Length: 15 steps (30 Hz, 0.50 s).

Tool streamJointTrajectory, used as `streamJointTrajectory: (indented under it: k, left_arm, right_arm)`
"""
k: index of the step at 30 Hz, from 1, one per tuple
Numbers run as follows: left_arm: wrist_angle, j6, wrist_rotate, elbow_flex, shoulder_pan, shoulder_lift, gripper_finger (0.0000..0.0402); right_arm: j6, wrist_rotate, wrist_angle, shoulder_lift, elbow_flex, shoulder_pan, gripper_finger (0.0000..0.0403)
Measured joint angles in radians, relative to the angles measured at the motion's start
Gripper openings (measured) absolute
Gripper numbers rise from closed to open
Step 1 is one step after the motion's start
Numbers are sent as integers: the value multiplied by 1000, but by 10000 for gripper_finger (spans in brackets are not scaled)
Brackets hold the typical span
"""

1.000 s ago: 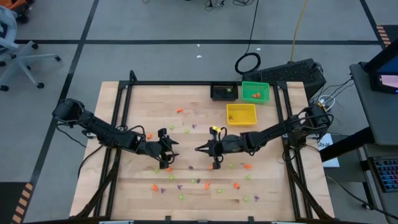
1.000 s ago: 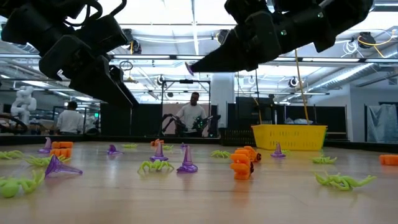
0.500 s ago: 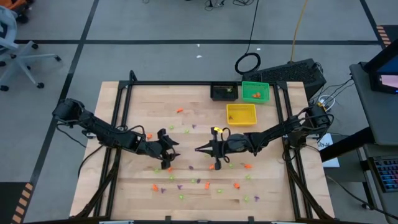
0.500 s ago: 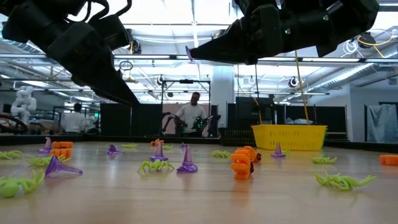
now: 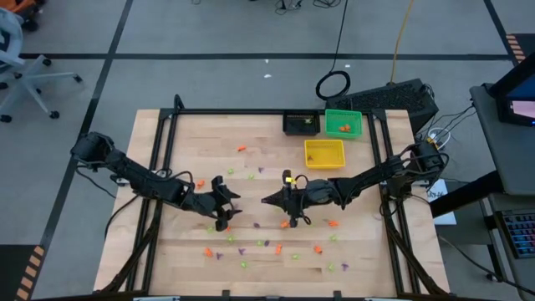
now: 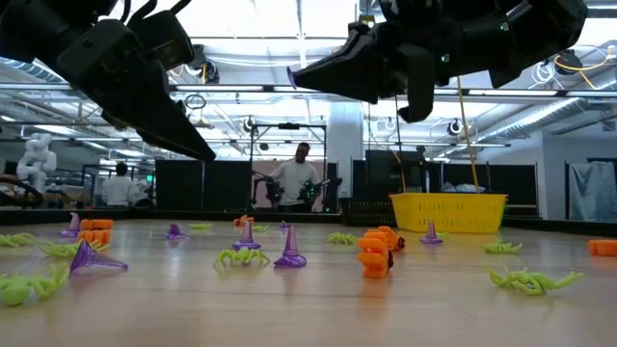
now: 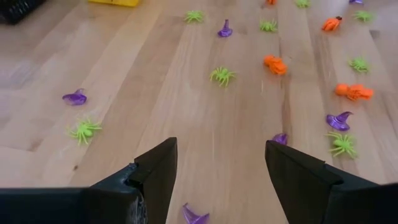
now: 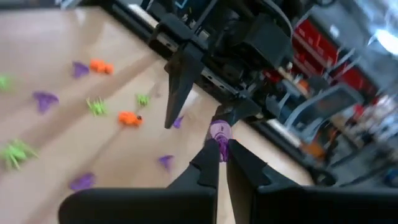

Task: Sort Halloween decoration
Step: Put the violet witch hat toy into the yellow basket

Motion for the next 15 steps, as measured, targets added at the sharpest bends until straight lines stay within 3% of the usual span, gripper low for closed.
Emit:
streamJointTrajectory:
  k: [15]
  left_arm:
    - [78,50,-2,0,0,0,242]
  right_arm:
    - [-558,8,11,0,0,0,4]
